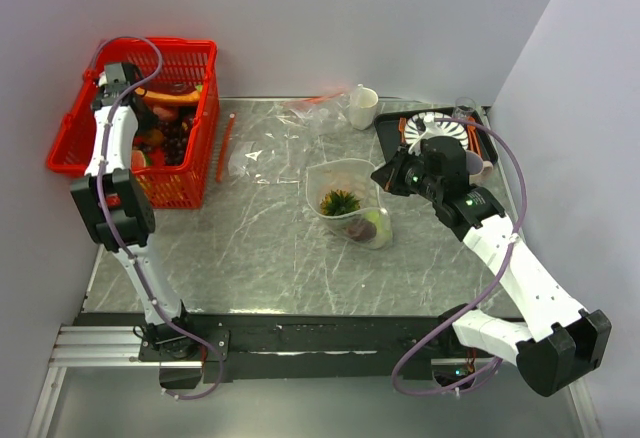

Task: Place the food in the zip-top bag and seal the zipper
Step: Place the fake fruit in the zipper food storage bag.

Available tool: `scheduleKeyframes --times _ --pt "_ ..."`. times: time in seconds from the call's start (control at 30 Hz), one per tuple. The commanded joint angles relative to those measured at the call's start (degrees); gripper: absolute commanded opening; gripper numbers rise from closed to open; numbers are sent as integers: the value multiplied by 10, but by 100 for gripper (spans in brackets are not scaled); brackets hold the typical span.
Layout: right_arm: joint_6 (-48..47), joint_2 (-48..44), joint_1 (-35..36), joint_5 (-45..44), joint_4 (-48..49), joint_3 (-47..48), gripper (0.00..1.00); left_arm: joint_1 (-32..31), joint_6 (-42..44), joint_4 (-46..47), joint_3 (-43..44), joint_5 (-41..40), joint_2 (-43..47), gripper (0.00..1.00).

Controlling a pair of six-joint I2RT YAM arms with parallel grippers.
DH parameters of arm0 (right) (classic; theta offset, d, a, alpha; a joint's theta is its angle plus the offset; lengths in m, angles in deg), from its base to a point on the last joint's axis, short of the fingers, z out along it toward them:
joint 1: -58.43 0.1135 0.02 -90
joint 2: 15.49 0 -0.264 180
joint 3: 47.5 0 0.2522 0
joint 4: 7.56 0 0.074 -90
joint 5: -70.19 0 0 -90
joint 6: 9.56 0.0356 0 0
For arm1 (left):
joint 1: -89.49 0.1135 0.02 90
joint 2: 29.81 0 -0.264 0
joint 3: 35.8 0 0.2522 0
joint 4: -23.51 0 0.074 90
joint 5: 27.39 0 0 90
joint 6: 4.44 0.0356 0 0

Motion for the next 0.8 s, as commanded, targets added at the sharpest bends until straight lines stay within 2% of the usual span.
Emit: scheduleKeyframes --times 0.0,0.53,0.63,0.7,0.77 --pt "-2 -13 3 1 29 -1 0 -2 2 1 11 2 61 24" --pt "-3 -2 2 -3 28 5 0 -11 -48 12 20 127 211 23" --pt "-6 4 3 -10 24 10 0 -24 -77 36 -7 195 246 24" --pt "-9 8 3 -18 15 16 0 -56 -98 66 -63 237 272 24" --pt "-12 16 2 -27 8 24 0 -89 -122 113 -118 245 305 25"
